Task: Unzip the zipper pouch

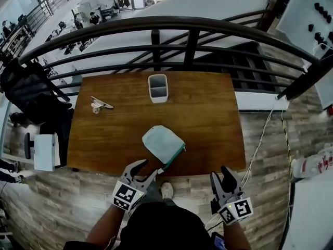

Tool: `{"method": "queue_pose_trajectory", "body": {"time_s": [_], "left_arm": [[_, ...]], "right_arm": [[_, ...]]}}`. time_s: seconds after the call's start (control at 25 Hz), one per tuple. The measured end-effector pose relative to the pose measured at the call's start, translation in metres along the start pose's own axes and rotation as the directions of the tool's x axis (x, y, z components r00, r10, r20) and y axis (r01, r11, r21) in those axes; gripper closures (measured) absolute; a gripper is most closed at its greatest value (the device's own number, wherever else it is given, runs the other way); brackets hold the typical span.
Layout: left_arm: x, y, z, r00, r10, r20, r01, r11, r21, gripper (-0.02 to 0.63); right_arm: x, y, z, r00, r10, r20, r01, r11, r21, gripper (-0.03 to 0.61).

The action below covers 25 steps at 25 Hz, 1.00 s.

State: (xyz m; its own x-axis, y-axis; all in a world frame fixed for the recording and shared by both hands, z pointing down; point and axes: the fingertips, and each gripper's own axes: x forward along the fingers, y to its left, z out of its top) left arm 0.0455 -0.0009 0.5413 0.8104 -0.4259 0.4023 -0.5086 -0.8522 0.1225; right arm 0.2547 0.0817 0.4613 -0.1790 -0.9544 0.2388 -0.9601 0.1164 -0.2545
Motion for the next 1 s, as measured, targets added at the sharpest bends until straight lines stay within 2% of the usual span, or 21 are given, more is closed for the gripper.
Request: {"method": "queue_pose_trajectory", "body": {"time_s": [0.2, 0.48, 0.76, 1.0], "left_arm": [[0.031, -0.006, -0.024, 0.994, -0.06, -0.09, 0.063, 0.998, 0.023, 0.428], [0.063, -0.004, -0.051, 0.98, -0.075, -0.184, 0.086, 0.995, 0.052, 0.426], [0.103, -0.008, -0.079, 0.942, -0.109, -0.317, 0.144, 0.986, 0.086, 0.402], [0.12, -0.015, -0.096, 0.888, -0.146, -0.435, 0.205, 0.974, 0.091, 0.376]], "right_arm": [[-0.015, -0.008, -0.019, 0.998, -0.049, -0.046, 0.05, 0.999, 0.022, 0.414], [-0.03, -0.012, -0.046, 0.99, -0.09, -0.107, 0.095, 0.995, 0.044, 0.422], [-0.051, -0.016, -0.053, 0.979, -0.162, -0.126, 0.167, 0.985, 0.033, 0.428], [-0.072, -0.024, -0.054, 0.962, -0.238, -0.133, 0.246, 0.968, 0.041, 0.428]]}}
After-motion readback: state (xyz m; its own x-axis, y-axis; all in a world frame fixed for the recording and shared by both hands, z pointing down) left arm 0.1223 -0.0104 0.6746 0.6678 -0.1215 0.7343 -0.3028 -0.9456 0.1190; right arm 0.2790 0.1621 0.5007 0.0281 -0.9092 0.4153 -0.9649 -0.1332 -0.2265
